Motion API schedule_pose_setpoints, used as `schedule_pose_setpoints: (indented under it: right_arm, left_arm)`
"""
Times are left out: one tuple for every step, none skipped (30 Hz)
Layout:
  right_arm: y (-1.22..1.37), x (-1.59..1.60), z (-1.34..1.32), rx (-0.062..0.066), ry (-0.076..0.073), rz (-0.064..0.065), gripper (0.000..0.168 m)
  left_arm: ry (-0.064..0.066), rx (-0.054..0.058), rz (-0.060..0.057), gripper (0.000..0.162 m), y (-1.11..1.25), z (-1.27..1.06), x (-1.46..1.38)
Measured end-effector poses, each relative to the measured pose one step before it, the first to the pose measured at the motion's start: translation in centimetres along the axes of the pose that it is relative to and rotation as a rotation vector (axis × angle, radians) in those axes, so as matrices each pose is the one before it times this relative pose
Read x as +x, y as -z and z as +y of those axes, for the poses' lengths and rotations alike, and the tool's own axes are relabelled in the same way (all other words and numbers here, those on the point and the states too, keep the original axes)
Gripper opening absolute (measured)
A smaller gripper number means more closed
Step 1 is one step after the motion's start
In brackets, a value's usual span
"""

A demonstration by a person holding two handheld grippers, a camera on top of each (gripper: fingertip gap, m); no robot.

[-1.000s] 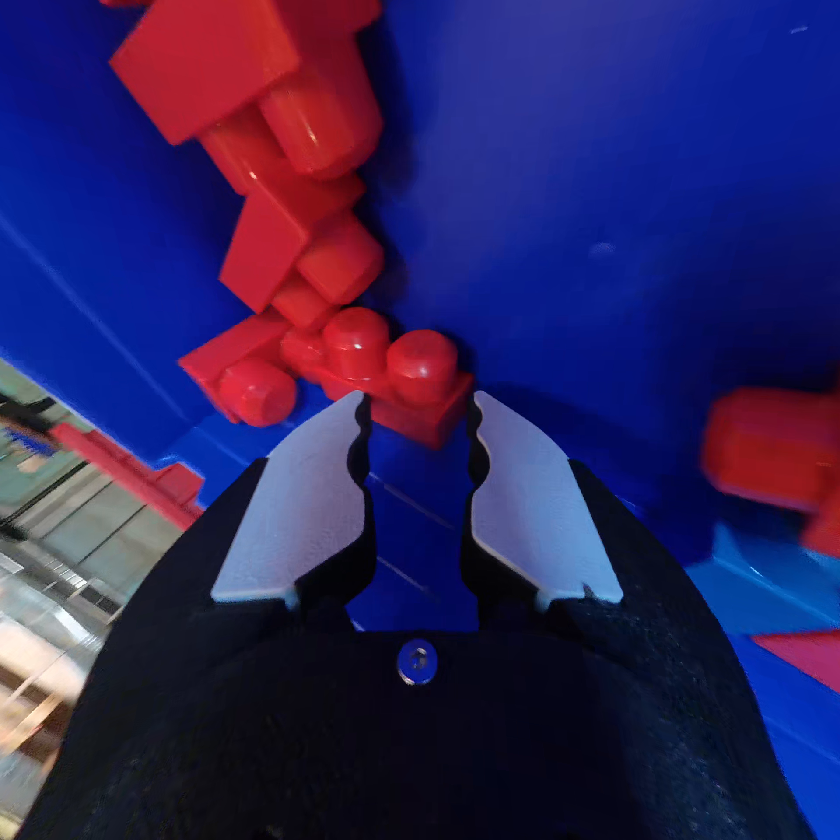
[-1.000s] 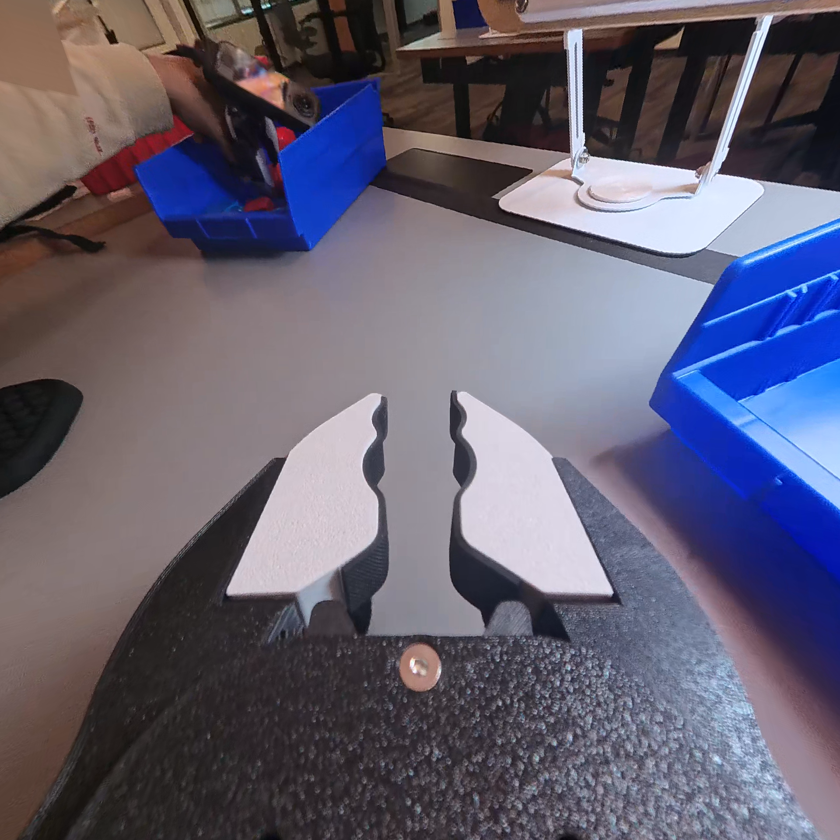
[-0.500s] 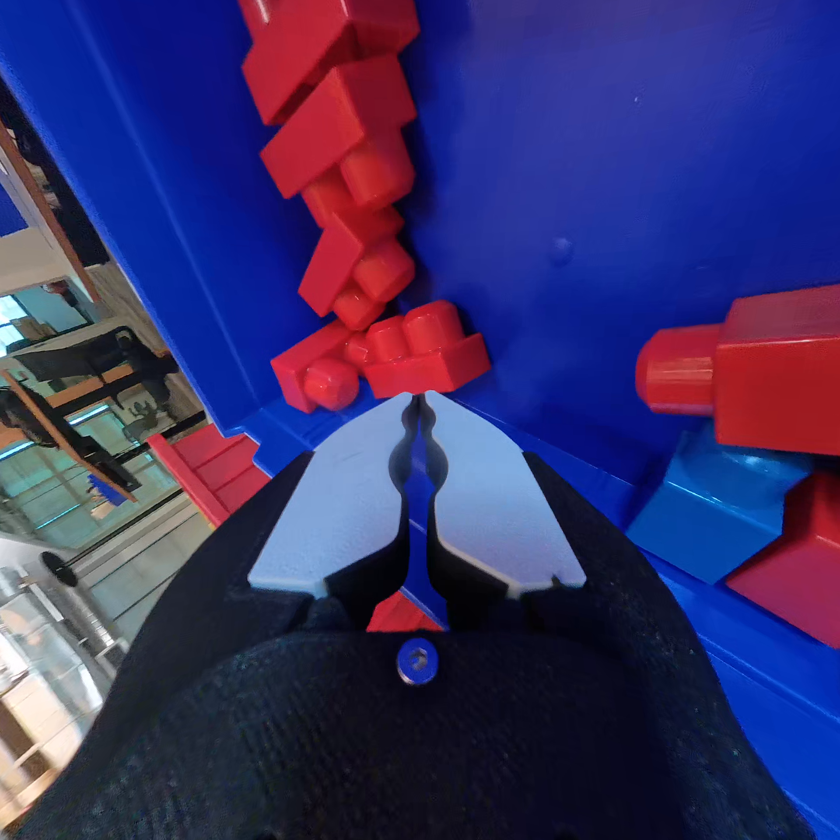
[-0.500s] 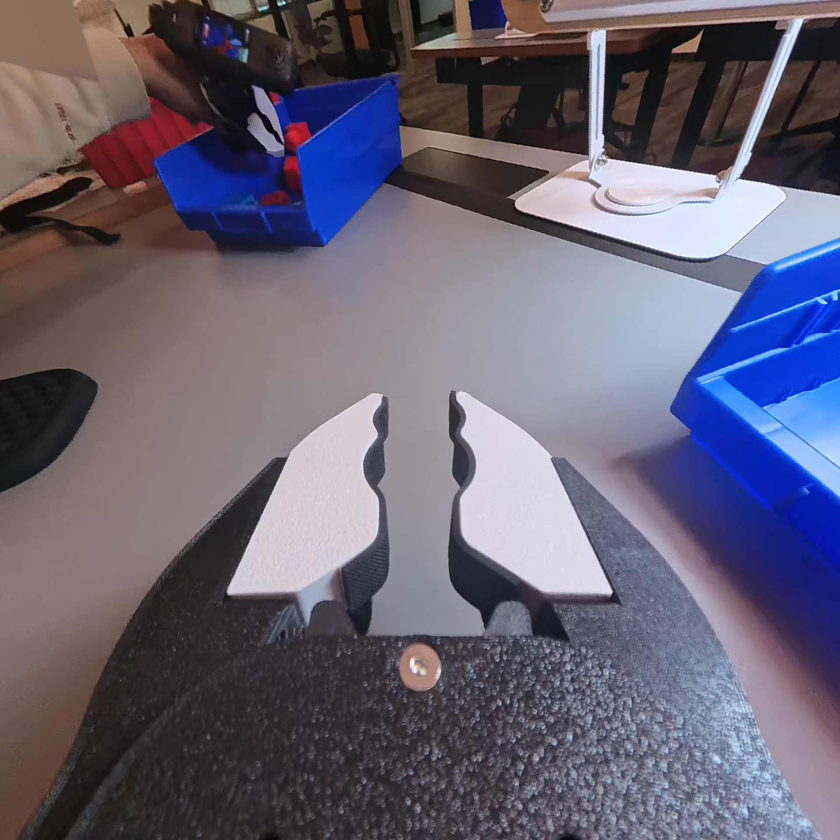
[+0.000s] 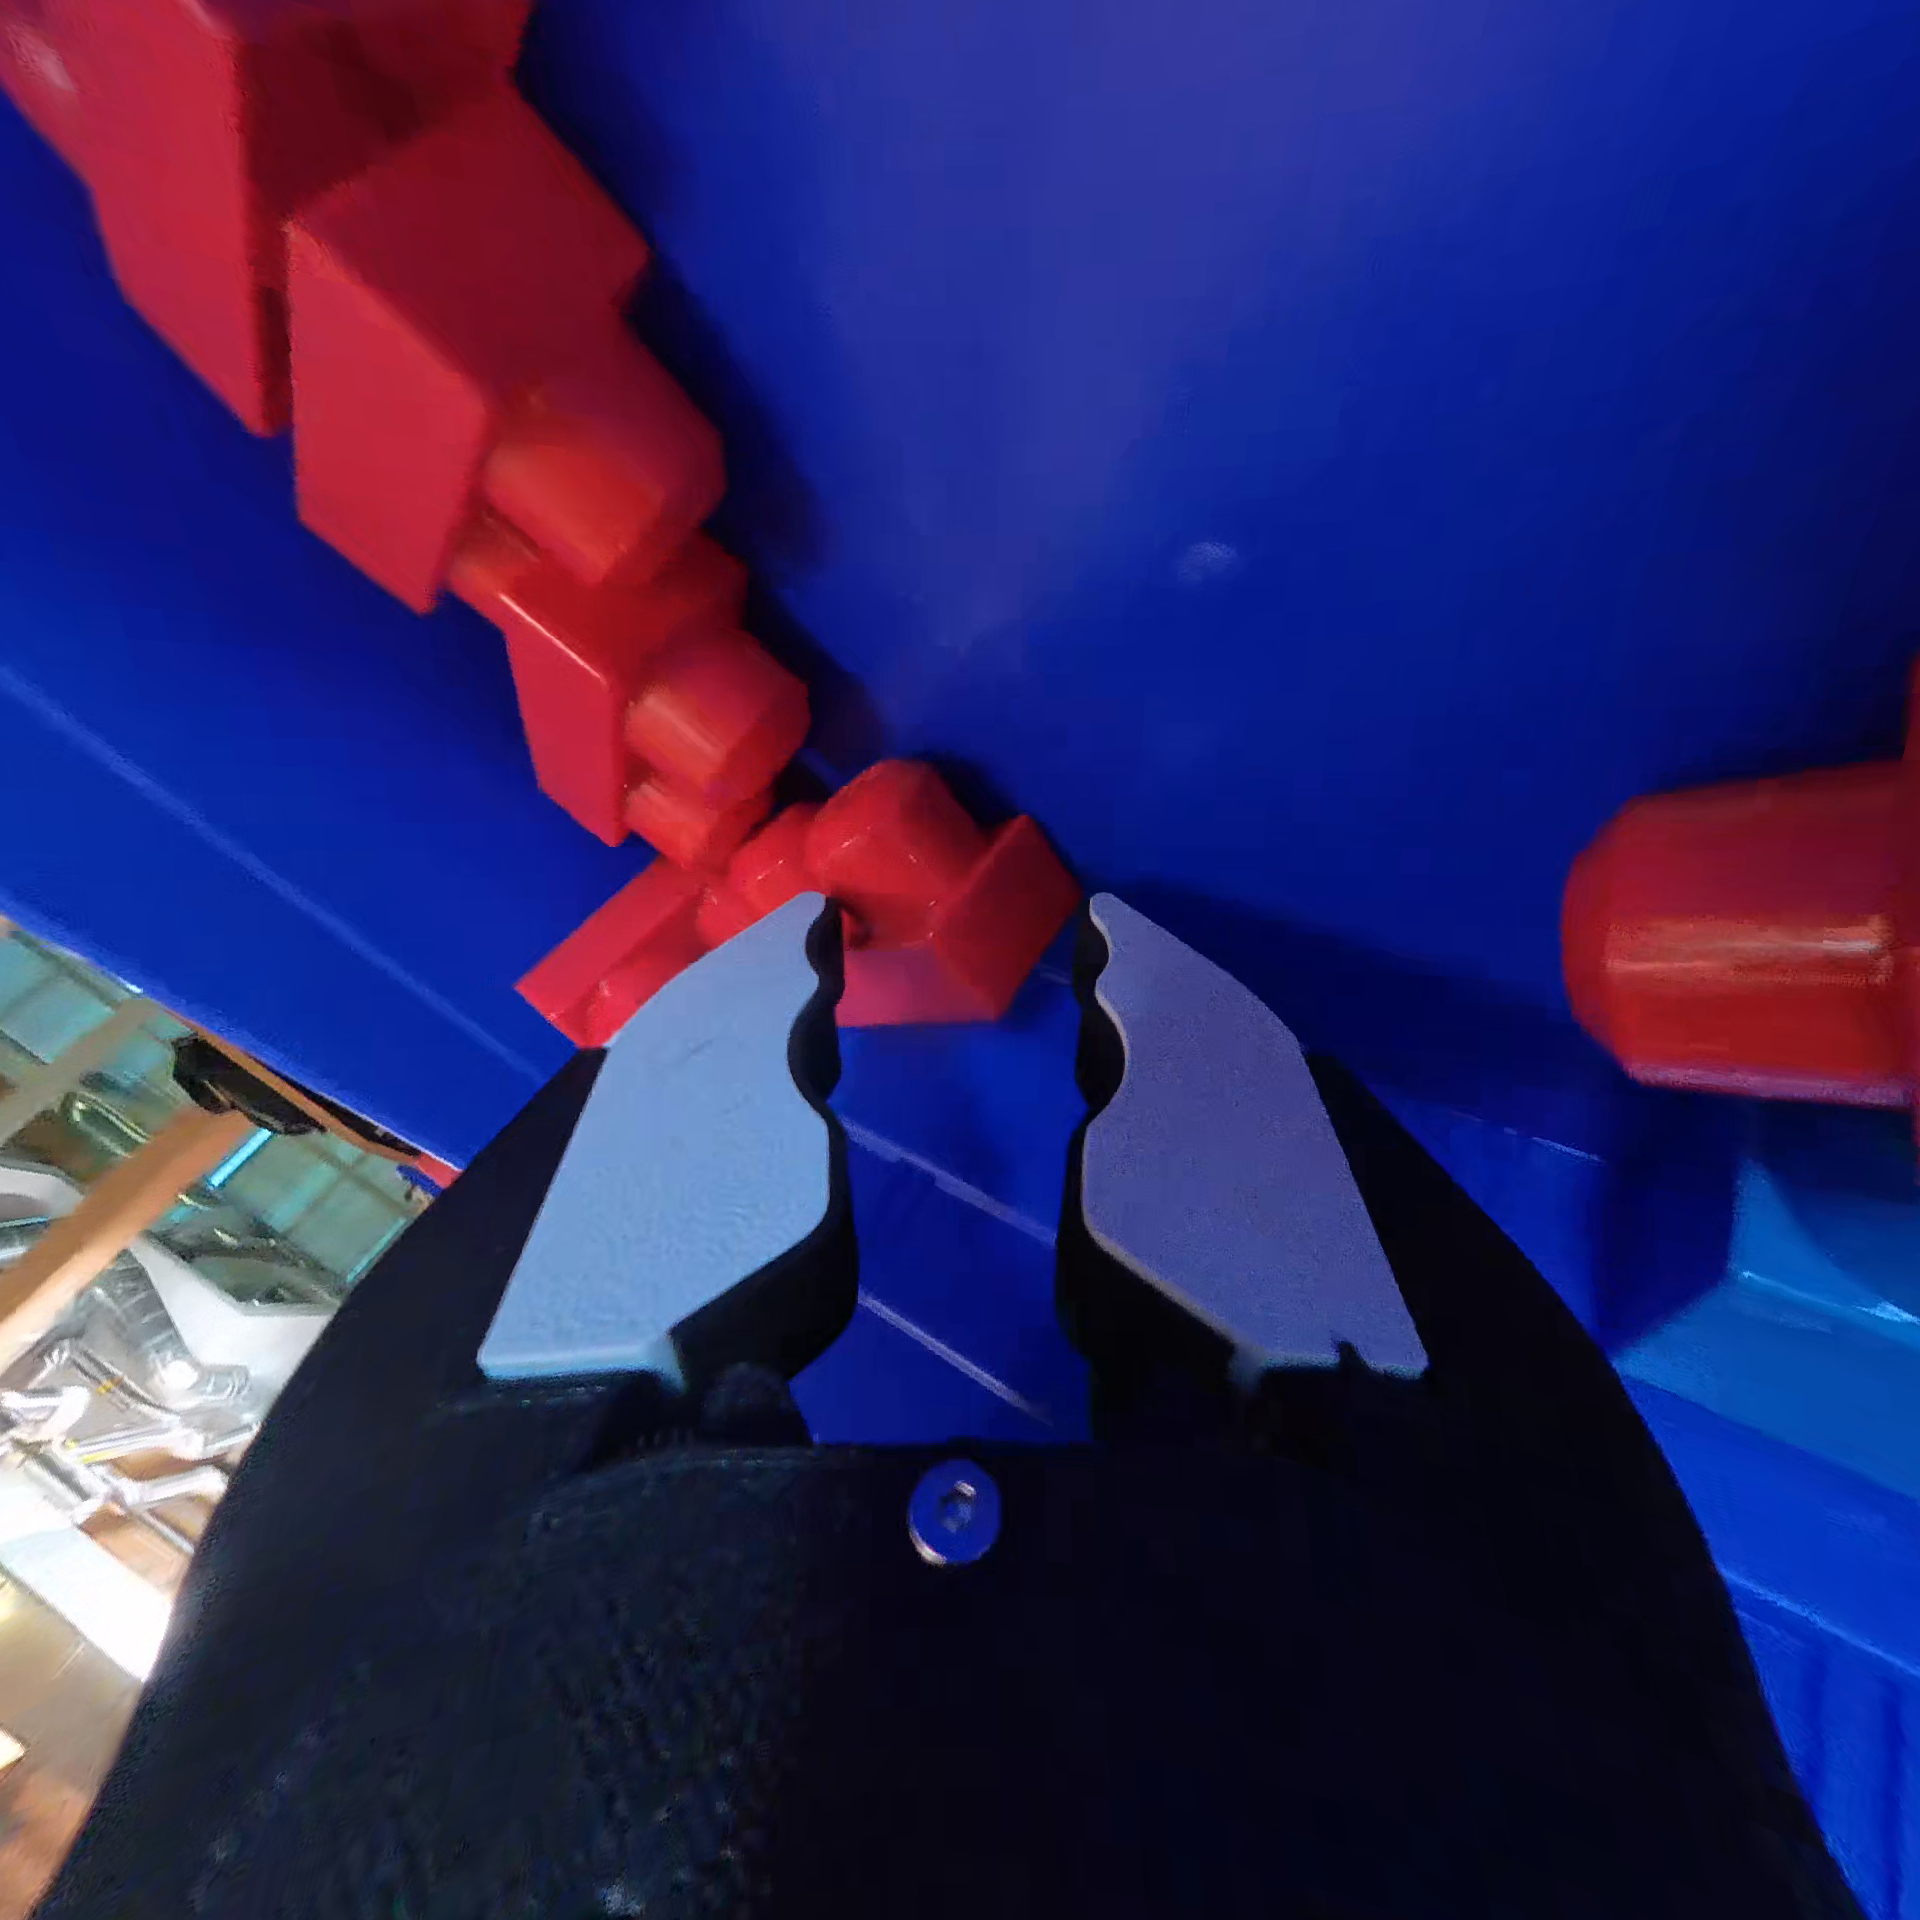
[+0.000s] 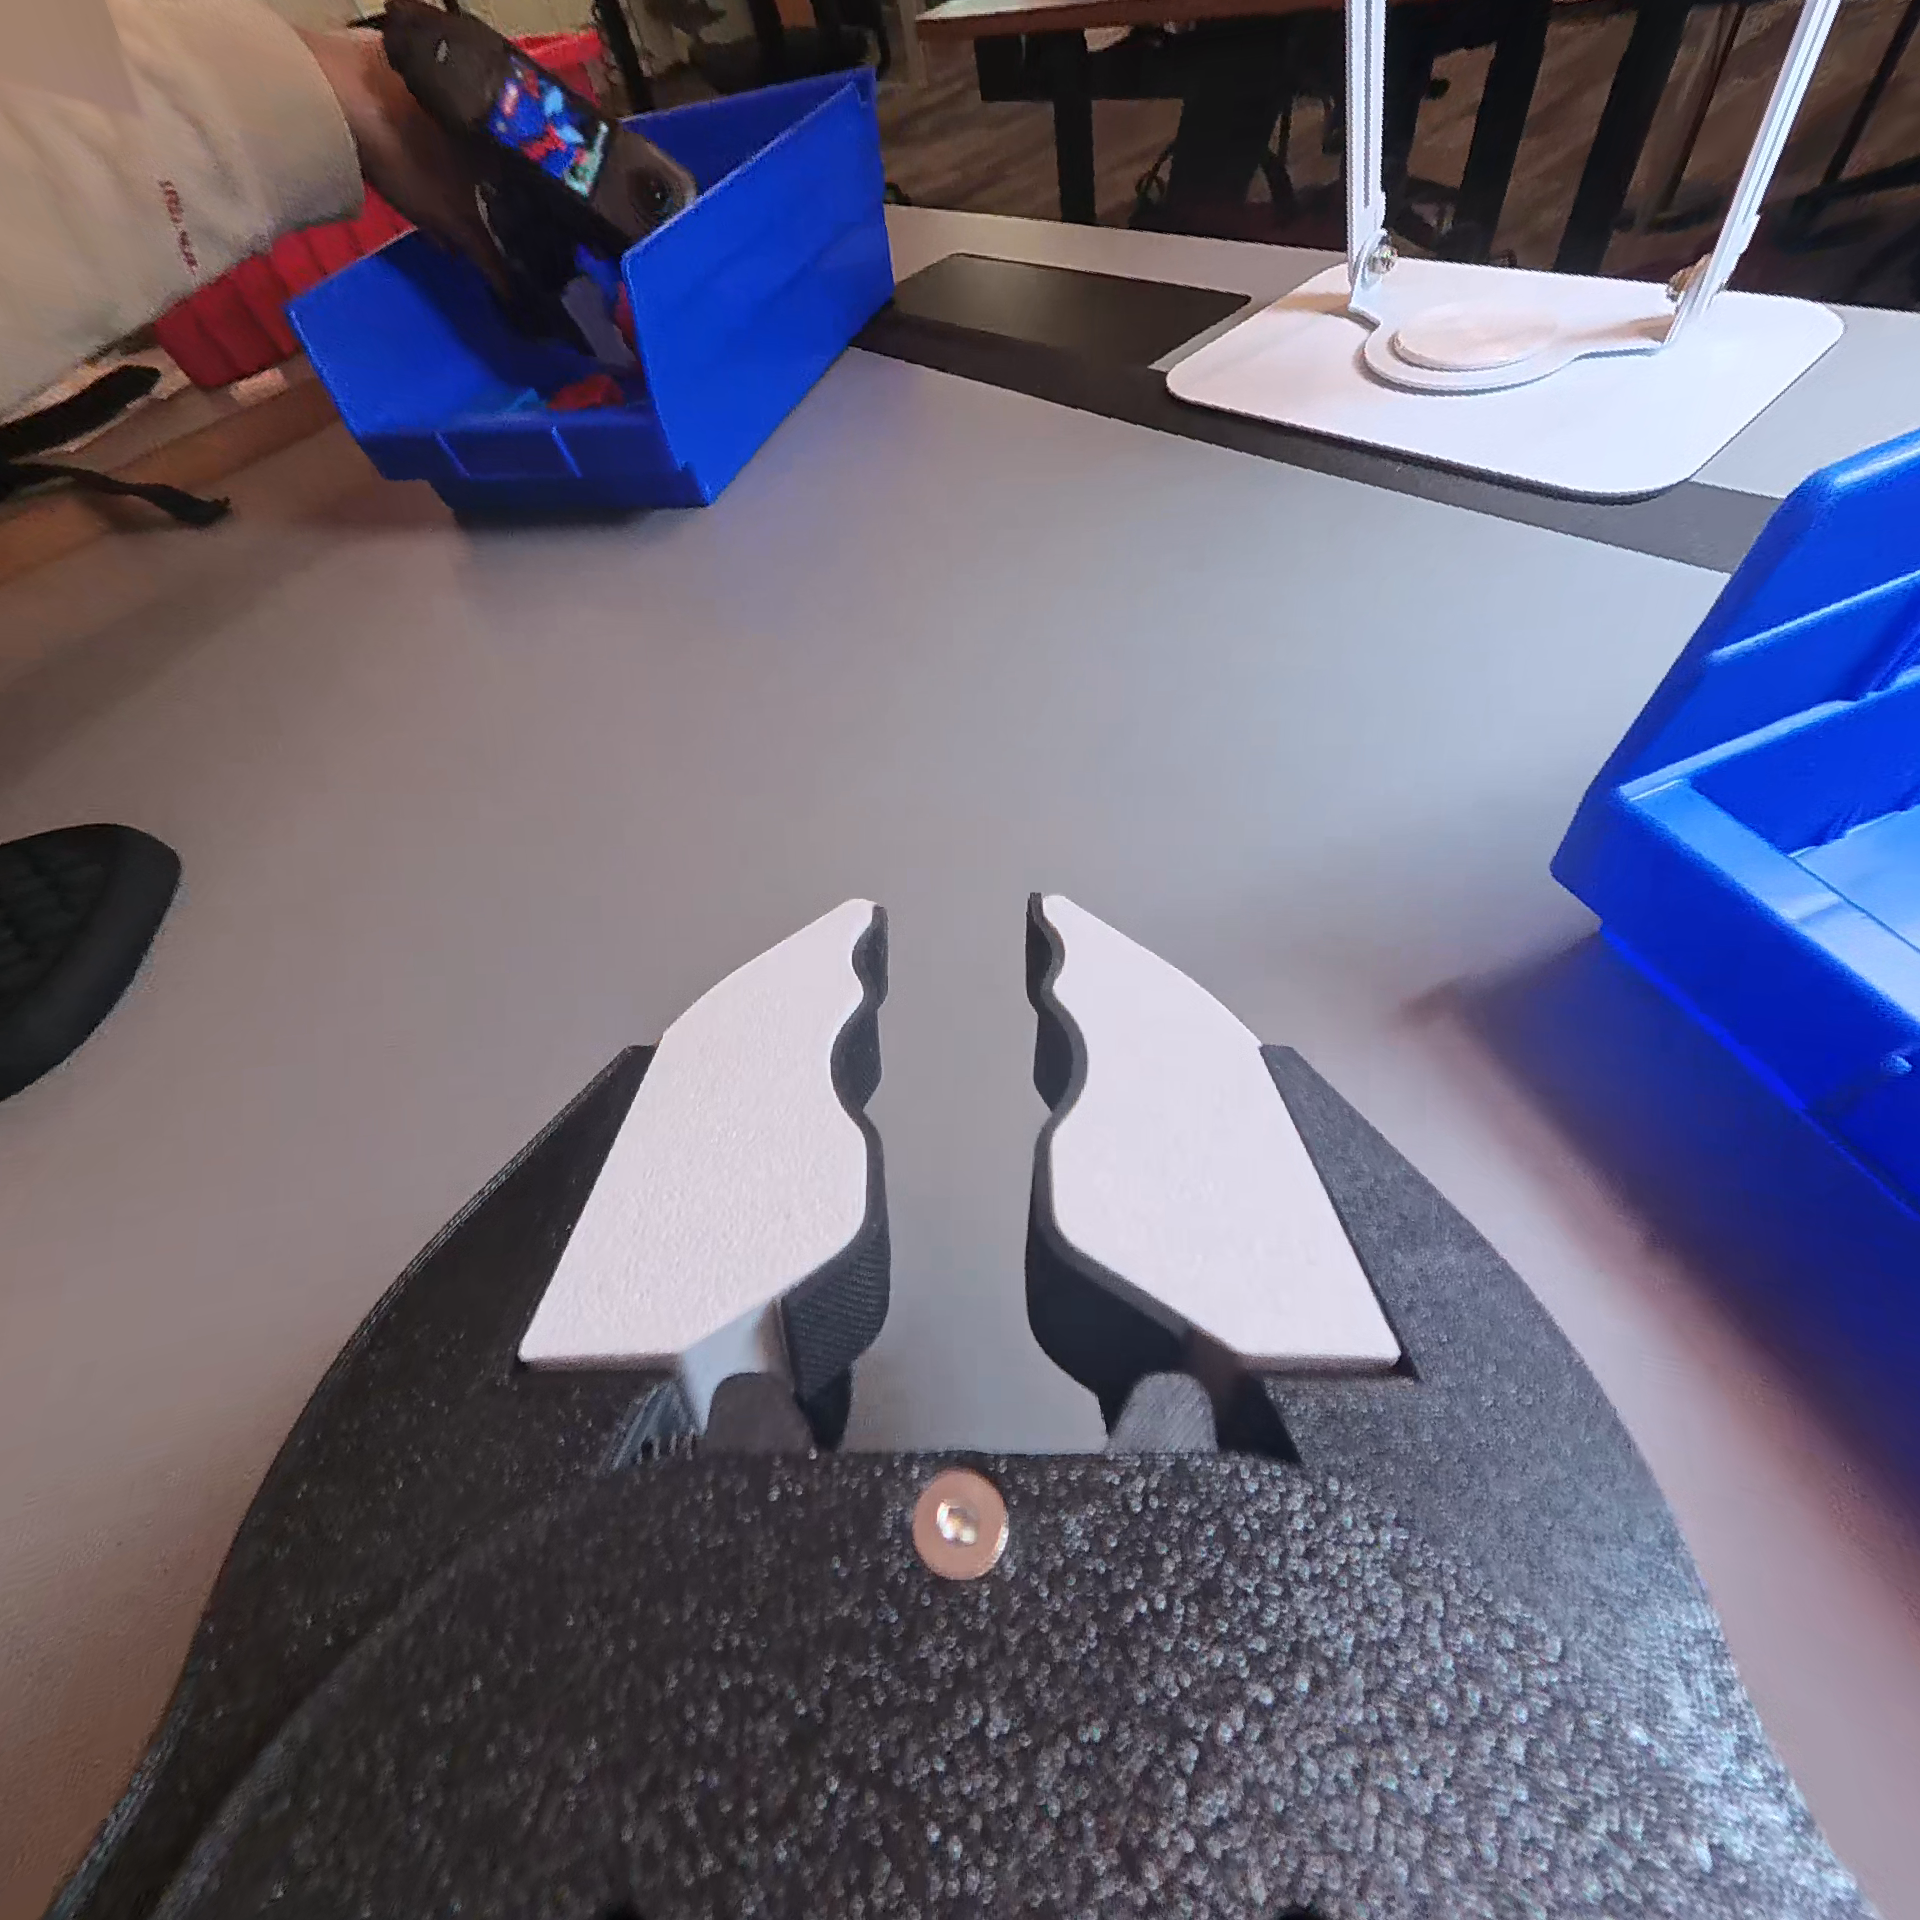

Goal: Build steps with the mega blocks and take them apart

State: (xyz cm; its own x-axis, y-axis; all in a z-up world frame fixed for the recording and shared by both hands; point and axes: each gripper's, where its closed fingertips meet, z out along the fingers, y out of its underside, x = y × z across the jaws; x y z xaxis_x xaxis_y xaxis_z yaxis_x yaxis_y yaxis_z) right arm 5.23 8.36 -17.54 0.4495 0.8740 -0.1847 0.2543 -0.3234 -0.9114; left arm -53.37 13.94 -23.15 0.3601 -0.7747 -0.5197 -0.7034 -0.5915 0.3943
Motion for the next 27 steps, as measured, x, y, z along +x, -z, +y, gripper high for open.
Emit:
schedule_pose_setpoints:
  right_arm:
    - [-0.049,0.033,0.083,-0.0026,-0.0024,-0.0007,0.026]
    - [-0.033,-0.004,0.04,-0.0014,-0.0017,-0.0012,0.026]
    - [-0.01,-0.038,0.023,-0.0003,-0.0005,-0.0019,0.026]
    - [-0.004,-0.069,0.006,0.0002,0.0009,-0.0024,0.026]
    - [0.013,-0.083,-0.034,0.0009,0.0023,-0.0024,0.026]
    - [0.023,-0.09,-0.05,0.0021,0.0024,-0.0018,0.025]
    - [0.033,-0.118,-0.079,0.0034,0.0012,-0.0026,0.025]
    - [0.042,-0.165,-0.127,0.0054,0.0007,-0.0052,0.025]
    - [0.054,-0.215,-0.158,0.0073,0.0015,-0.0075,0.026]
    - [0.049,-0.284,-0.178,0.0086,0.0032,-0.0111,0.026]
    - [0.034,-0.407,-0.222,0.011,0.0053,-0.0179,0.026]
    - [0.027,-0.523,-0.263,0.0136,0.0075,-0.0238,0.026]
    - [-0.005,-0.659,-0.308,0.0165,0.0123,-0.0296,0.027]
    - [-0.023,-0.84,-0.374,0.0212,0.0205,-0.0383,0.028]
    - [-0.048,-0.998,-0.409,0.0229,0.0274,-0.0425,0.03]
    - [-0.104,-1.053,-0.351,0.0183,0.0336,-0.0414,0.033]
    - [-0.156,-1.166,-0.284,0.013,0.0389,-0.0466,0.037]
    - [-0.173,-1.32,-0.259,0.0116,0.0354,-0.0554,0.043]
    - [-0.185,-1.37,-0.255,0.0111,0.0246,-0.0617,0.049]
    - [-0.203,-1.459,-0.191,0.0085,0.0104,-0.0737,0.053]
    - [-0.206,-1.499,-0.121,0.0054,-0.0083,-0.0851,0.057]
    - [-0.233,-1.356,-0.076,0.0058,-0.0219,-0.0817,0.06]
    - [-0.298,-1.149,-0.072,0.0083,-0.022,-0.071,0.061]
    - [-0.355,-0.945,-0.055,0.0093,-0.0175,-0.0571,0.061]
    - [-0.449,-0.728,-0.061,0.0101,-0.0192,-0.0431,0.061]
    - [-0.498,-0.703,-0.068,0.0117,-0.0272,-0.0438,0.06]
    - [-0.532,-0.851,-0.046,0.0123,-0.0371,-0.0562,0.059]
  left_arm:
    - [0.0065,0.0281,-0.0159,0.041,0.189,-0.373,-0.243]
    - [-0.0038,0.0163,-0.0144,0.039,0.26,-0.11,-0.156]
    - [-0.0073,0.0163,-0.0122,0.038,0.342,-0.035,-0.064]
    - [-0.0003,0.0205,-0.0169,0.037,0.487,-0.088,-0.114]
    - [0.003,0.0298,-0.0203,0.037,0.692,-0.184,-0.181]
    - [0.013,0.0329,-0.0183,0.037,0.865,-0.228,-0.194]
    - [0.0152,0.034,-0.0273,0.037,1.072,-0.257,-0.334]
    - [0.0178,0.0494,-0.0316,0.037,1.383,-0.53,-0.383]
    - [0.0322,0.0755,-0.0313,0.037,1.763,-1.058,-0.354]
    - [0.0435,0.0973,-0.0324,0.037,2.099,-1.618,-0.323]
    - [0.0429,0.1113,-0.0263,0.037,2.281,-2.148,-0.058]
    - [0.0404,0.126,-0.0155,0.037,2.329,-2.72,0.38]
    - [0.037,0.1436,-0.0038,0.037,2.223,-3.302,0.903]
    - [0.0352,0.1475,0.0206,0.037,1.886,-3.622,1.589]
    - [0.0379,0.1475,0.0419,0.037,1.458,-3.745,2.201]
    - [0.0361,0.1523,0.0571,0.037,0.973,-3.731,2.697]
    - [0.0448,0.1523,0.0829,0.037,0.48,-3.534,3.172]
    - [0.0528,0.1383,0.102,0.037,-0.062,-3.005,3.428]
    - [0.0437,0.1193,0.116,0.037,-0.53,-2.32,3.522]
    - [0.0383,0.1056,0.1176,0.037,-0.852,-1.733,3.305]
    - [0.0444,0.0991,0.1079,0.037,-1.056,-1.297,2.788]
    - [0.0553,0.0884,0.1088,0.036,-1.163,-0.856,2.389]
    - [0.0507,0.062,0.0965,0.036,-1.197,-0.29,1.876]
    - [0.0327,0.0433,0.0681,0.036,-1.153,0.045,1.222]
    - [0.0239,0.0336,0.0555,0.036,-1.057,0.205,0.884]
    - [0.0201,0.0073,0.0465,0.036,-0.975,0.502,0.624]
    - [0.0016,-0.0298,0.0212,0.036,-0.831,0.917,0.221]
